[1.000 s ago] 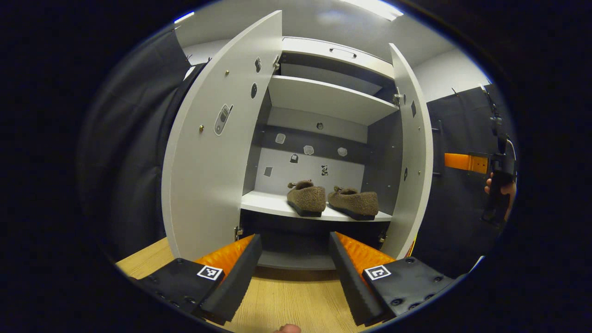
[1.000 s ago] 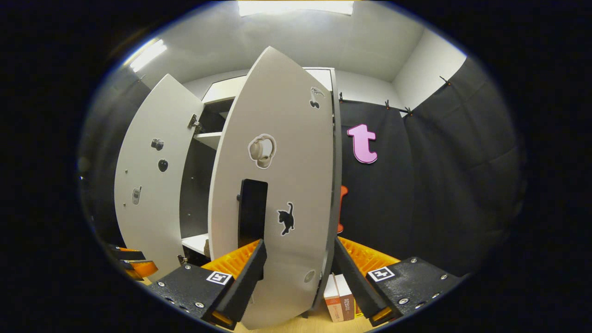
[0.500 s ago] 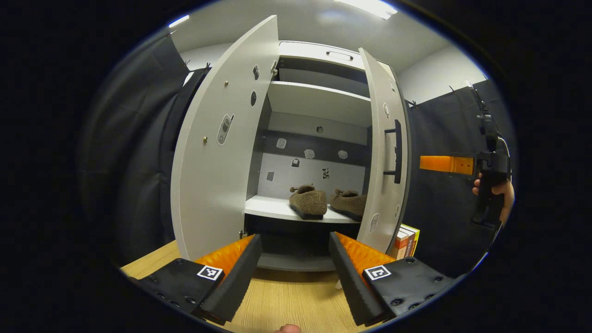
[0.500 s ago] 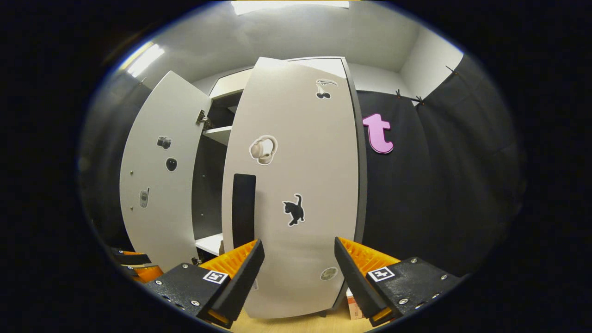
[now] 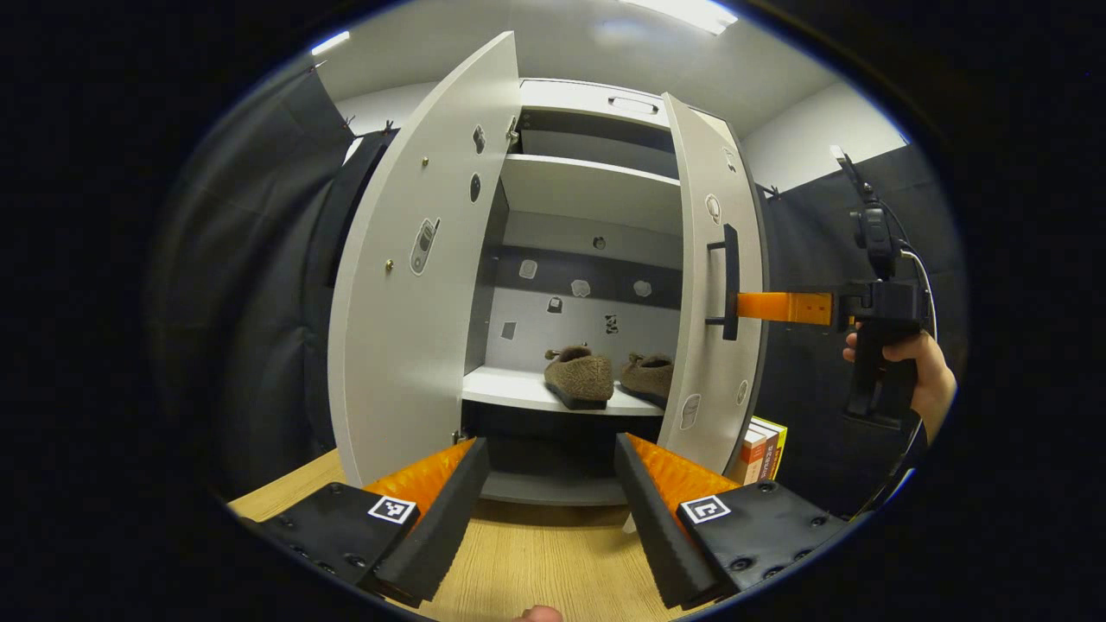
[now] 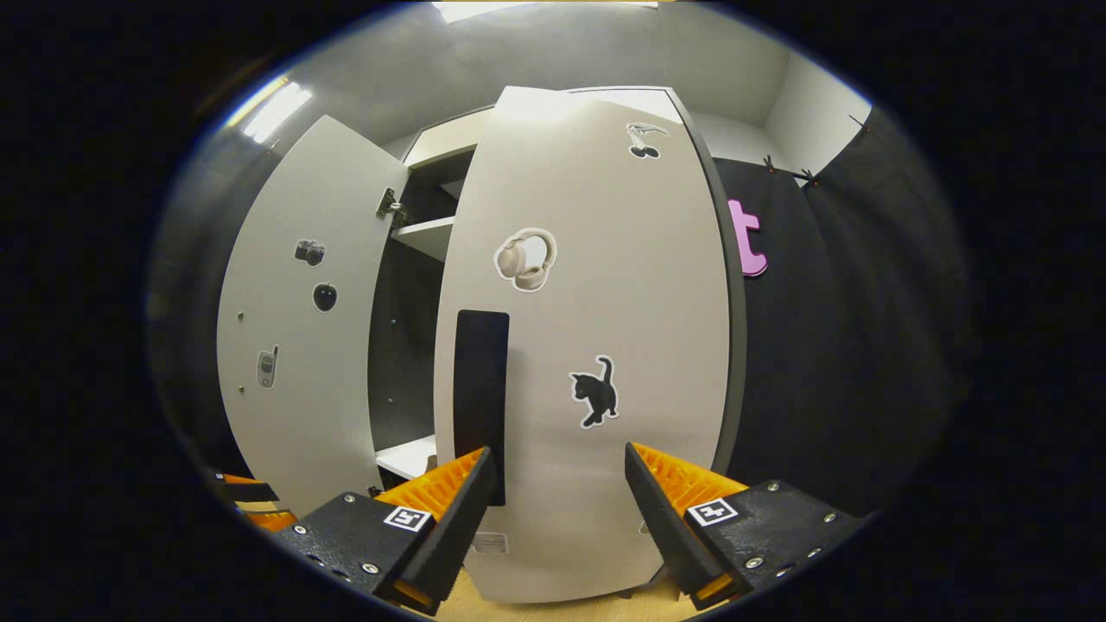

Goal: Grab one shoe with the right hand and put it into the shoe cabinet, grab the other shoe with the left hand and put it into the shoe cabinet; then close the right door with the right hand and the left door with the left hand.

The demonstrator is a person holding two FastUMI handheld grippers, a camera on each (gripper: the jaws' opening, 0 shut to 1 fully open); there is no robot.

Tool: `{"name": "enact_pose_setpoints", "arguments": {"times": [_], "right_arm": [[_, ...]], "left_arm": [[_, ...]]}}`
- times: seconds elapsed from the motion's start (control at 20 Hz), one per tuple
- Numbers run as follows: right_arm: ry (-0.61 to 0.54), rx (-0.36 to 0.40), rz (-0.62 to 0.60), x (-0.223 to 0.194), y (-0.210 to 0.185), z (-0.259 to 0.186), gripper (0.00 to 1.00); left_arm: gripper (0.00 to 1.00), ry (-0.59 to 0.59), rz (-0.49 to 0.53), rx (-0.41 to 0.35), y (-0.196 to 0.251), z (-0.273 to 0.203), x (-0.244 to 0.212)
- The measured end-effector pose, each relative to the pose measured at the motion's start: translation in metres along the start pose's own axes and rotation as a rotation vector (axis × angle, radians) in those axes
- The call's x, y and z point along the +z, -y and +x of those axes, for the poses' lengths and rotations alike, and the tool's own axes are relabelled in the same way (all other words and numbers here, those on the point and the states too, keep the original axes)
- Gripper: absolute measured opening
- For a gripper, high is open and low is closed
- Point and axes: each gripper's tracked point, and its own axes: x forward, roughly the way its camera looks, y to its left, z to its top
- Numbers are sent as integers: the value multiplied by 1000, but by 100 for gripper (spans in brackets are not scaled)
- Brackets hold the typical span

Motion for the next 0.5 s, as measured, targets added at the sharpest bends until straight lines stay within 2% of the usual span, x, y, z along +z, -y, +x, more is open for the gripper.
{"name": "enact_pose_setpoints", "arguments": {"times": [0.3,0.35,0.4,0.5], "right_arm": [[-23,-26,-19,-3,-8,27,92],[-29,-33,-17,-5,-9,34,92],[-34,-39,-17,-6,-11,40,92],[-38,-48,-21,-6,-14,52,91]], "left_arm": [[95,-2,-6,6,-2,0,0],[92,-2,-9,4,-2,0,-1],[95,-2,-12,2,-1,0,0],[95,-1,-15,3,-1,-1,0]]}}
